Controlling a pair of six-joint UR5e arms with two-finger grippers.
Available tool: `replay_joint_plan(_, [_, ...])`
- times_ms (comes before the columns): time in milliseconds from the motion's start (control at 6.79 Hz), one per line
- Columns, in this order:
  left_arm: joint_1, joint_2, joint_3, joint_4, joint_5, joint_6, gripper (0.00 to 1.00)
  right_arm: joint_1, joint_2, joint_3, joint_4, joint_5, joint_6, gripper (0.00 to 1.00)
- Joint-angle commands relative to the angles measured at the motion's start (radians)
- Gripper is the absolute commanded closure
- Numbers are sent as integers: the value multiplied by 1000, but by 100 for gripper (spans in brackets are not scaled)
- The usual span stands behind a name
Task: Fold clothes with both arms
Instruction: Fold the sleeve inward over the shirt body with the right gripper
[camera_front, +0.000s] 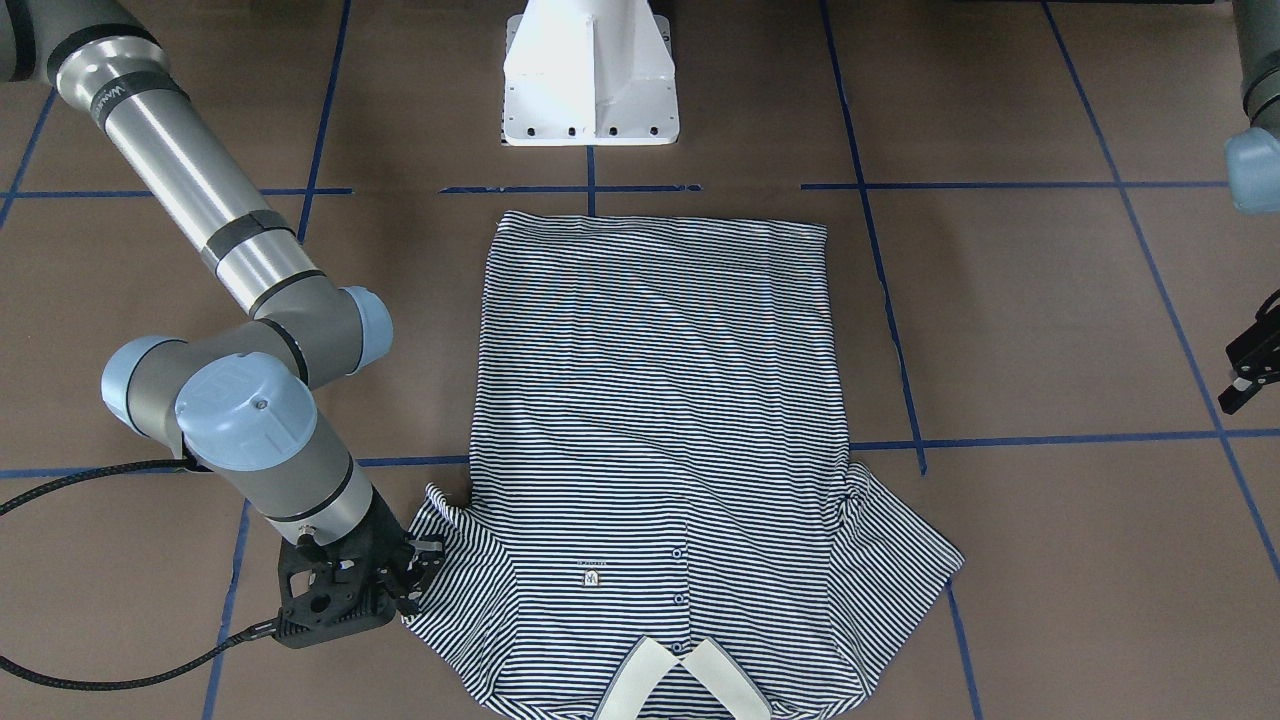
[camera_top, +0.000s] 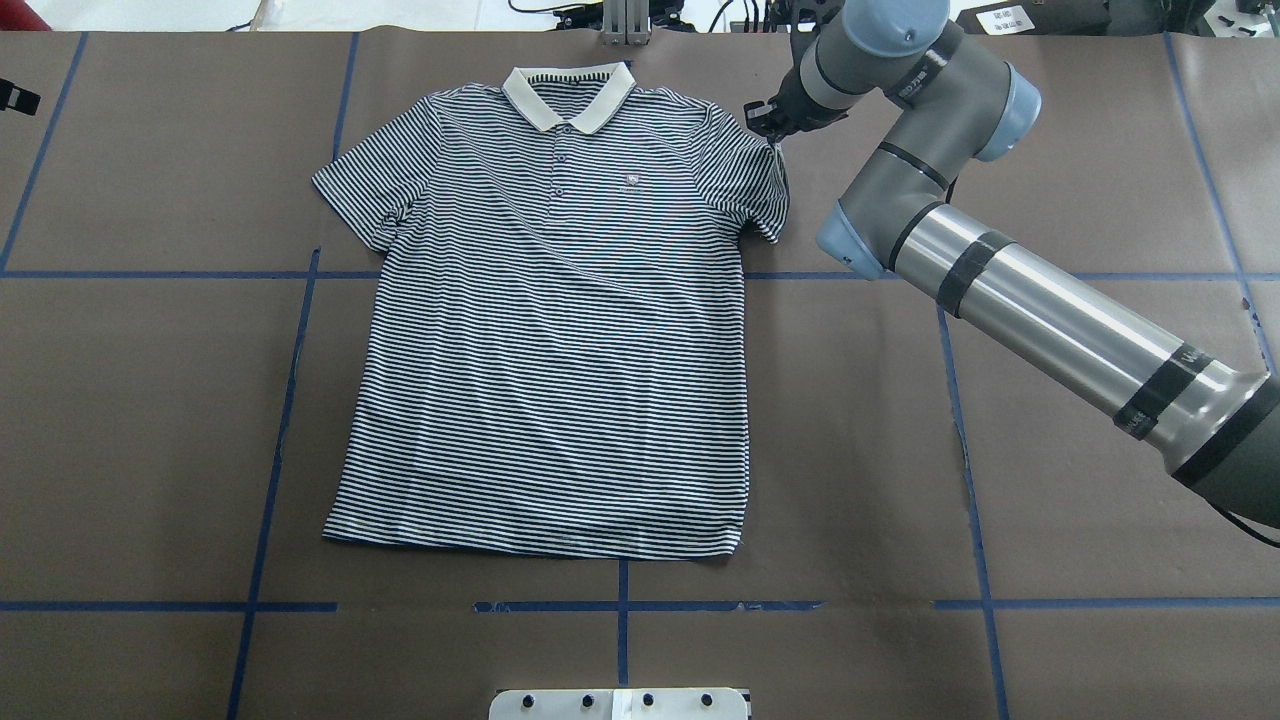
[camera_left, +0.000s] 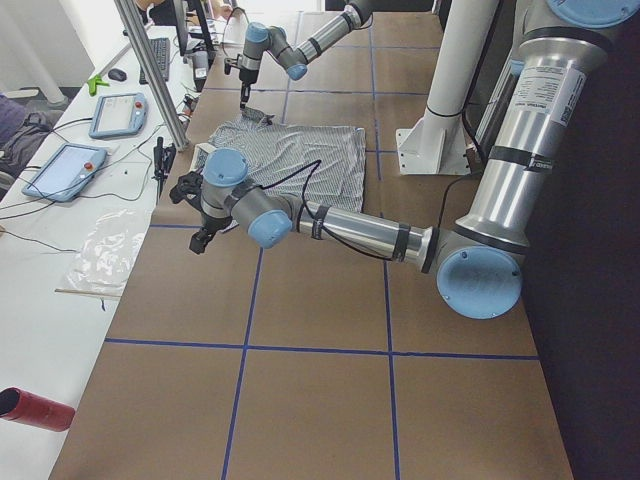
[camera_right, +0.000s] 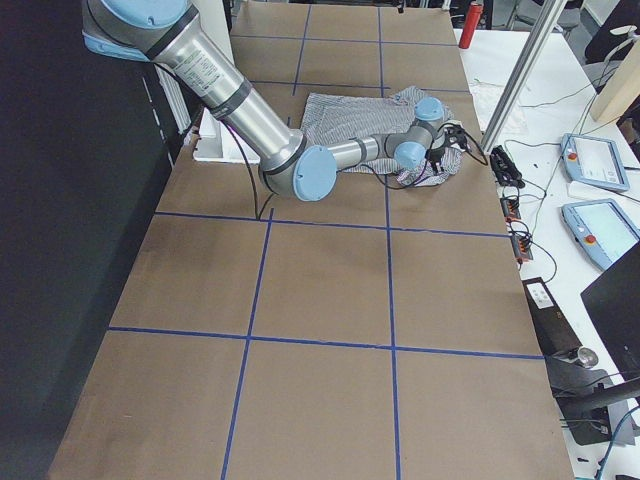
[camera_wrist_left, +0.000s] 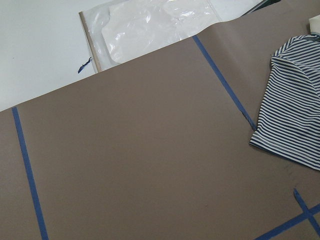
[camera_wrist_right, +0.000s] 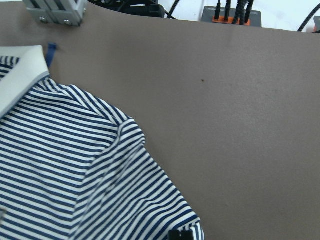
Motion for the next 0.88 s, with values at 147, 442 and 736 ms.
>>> replay_joint_plan(147, [0, -2, 0, 0, 0, 0, 0, -62, 200, -58, -99, -24, 21, 100])
replay_joint_plan(442, [0, -2, -2, 0, 0, 0, 0, -126, 269, -160, -98, -171, 21, 100])
replay_joint_plan(736, [0, -2, -2, 0, 0, -2, 0, -157, 266, -172, -93, -254, 21, 1])
